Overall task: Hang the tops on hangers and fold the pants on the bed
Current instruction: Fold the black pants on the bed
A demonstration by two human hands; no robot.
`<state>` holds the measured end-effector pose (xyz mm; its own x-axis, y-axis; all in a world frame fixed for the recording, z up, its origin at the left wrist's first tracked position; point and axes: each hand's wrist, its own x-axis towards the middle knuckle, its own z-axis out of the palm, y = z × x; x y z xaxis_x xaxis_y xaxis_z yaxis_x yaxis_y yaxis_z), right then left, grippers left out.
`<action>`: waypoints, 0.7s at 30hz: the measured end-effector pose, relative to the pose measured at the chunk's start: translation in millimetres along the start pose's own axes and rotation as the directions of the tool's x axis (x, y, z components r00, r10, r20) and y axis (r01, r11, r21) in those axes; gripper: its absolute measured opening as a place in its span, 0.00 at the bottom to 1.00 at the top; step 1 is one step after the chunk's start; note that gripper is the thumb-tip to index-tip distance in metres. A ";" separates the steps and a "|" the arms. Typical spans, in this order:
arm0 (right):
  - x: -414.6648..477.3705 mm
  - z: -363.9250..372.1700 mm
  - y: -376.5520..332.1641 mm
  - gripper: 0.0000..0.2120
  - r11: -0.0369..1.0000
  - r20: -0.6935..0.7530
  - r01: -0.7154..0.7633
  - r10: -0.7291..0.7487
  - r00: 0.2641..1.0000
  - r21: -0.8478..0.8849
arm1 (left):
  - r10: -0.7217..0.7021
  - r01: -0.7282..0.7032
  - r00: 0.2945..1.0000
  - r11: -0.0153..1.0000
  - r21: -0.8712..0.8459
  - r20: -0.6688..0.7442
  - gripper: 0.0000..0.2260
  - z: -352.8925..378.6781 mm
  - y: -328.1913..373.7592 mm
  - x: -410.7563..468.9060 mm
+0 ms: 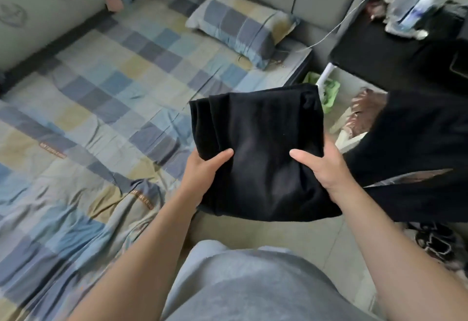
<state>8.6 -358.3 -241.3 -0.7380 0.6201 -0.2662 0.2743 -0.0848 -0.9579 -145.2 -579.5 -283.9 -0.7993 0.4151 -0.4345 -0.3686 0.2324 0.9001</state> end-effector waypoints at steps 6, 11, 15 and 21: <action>-31.0 -145.8 -10.7 0.25 0.998 -0.168 0.063 -0.058 0.984 0.021 | 0.113 -0.121 0.986 0.991 0.058 0.121 0.22 142.7 40.8 -23.6; -55.8 -238.6 -8.0 0.27 0.993 -0.362 0.083 -0.047 0.931 0.084 | 0.141 -0.195 0.950 0.965 0.176 0.279 0.26 246.9 78.7 -28.9; -69.0 -307.0 -3.2 0.28 0.990 -0.521 0.092 -0.022 0.853 0.109 | 0.161 -0.267 0.889 0.943 0.201 0.429 0.18 335.3 102.9 -30.0; -80.0 -409.4 3.0 0.25 0.977 -0.730 0.142 0.021 0.684 0.161 | 0.183 -0.389 0.723 0.905 0.173 0.666 0.20 480.7 138.7 -24.8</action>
<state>320.8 -88.9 -178.9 -0.0488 0.9911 -0.1236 0.0640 -0.1204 -0.9907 51.6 -134.7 -164.0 -0.3289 0.9288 -0.1709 0.0598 0.2011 0.9777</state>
